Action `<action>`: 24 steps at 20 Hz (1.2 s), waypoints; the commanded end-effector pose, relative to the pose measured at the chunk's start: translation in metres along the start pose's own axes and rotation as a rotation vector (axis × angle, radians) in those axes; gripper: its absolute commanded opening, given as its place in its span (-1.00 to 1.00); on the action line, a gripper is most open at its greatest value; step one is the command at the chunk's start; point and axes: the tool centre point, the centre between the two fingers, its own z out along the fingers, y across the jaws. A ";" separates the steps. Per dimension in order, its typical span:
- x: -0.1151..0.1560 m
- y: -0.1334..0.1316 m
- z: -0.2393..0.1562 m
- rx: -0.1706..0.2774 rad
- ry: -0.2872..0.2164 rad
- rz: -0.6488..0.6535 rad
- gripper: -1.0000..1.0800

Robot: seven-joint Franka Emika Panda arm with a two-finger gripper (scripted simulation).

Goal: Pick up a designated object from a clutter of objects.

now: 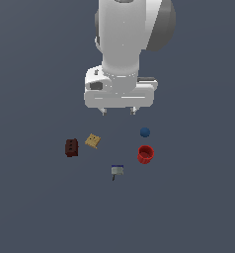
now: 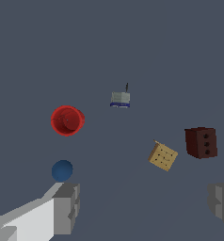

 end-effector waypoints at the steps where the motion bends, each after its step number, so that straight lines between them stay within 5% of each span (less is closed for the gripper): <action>1: 0.000 0.000 0.000 0.000 0.000 0.000 0.92; 15: -0.002 0.002 0.012 0.022 -0.033 -0.008 0.92; 24: 0.009 0.038 0.046 0.038 -0.019 -0.029 0.92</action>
